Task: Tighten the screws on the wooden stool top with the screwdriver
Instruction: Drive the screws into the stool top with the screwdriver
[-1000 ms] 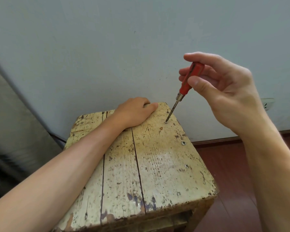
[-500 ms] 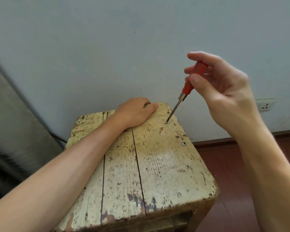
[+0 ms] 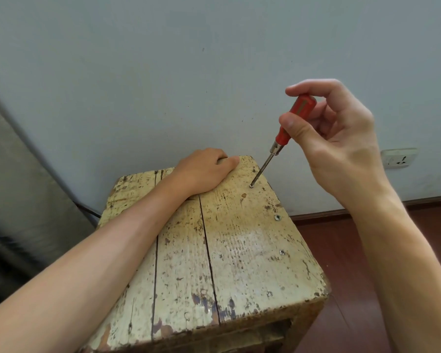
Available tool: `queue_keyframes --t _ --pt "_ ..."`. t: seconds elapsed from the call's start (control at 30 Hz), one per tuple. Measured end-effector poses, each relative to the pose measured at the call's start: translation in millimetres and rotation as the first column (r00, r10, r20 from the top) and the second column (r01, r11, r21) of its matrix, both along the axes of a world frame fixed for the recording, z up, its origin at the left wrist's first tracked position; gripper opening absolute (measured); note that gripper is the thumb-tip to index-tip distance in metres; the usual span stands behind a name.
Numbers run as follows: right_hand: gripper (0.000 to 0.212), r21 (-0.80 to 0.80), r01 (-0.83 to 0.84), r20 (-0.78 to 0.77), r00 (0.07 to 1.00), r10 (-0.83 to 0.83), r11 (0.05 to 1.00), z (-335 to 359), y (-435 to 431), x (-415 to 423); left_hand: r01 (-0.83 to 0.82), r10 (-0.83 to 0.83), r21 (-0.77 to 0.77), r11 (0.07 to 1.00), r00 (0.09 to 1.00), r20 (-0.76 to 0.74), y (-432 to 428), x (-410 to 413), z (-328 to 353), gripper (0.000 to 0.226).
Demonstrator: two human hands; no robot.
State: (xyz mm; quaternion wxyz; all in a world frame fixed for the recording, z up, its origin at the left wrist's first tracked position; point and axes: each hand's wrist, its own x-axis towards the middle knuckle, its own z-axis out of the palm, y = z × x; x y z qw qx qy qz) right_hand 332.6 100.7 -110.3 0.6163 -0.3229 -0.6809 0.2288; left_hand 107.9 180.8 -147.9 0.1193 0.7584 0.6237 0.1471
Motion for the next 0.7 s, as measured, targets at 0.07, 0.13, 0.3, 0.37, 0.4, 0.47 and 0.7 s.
queue_keyframes --t 0.07,0.13,0.3,0.37,0.4,0.47,0.7 --pt "0.028 0.015 0.031 -0.006 1.0 -0.031 0.999 -1 -1 -3 -0.003 0.003 0.001 1.0 1.0 0.004 0 0 0 0.05" --pt "0.027 0.027 0.025 0.009 1.0 -0.026 0.999 -2 0 -2 -0.006 0.006 -0.001 1.0 1.0 0.005 0 0 0 0.051" --pt "0.042 -0.044 -0.135 0.045 0.99 0.137 0.99 0 1 13 -0.005 0.005 0.001 1.0 1.0 -0.003 0 0 0 0.052" --pt "0.048 -0.086 -0.183 0.051 0.981 0.188 0.979 1 0 19 -0.002 0.002 -0.002 1.0 1.0 0.004 0 0 0 0.051" --pt "0.05 -0.095 -0.196 0.053 0.978 0.201 0.976 2 -1 20 -0.001 0.001 -0.002 1.0 1.0 0.006 0 0 0 0.051" --pt "0.05 -0.095 -0.196 0.051 0.978 0.201 0.976 3 -2 22 -0.001 0.001 0.0 1.0 1.0 0.005 -1 1 0 0.051" --pt "0.043 -0.031 -0.103 0.059 0.993 0.105 0.994 5 -6 9 -0.003 0.003 -0.003 1.0 1.0 0.0 0 0 0 0.051"
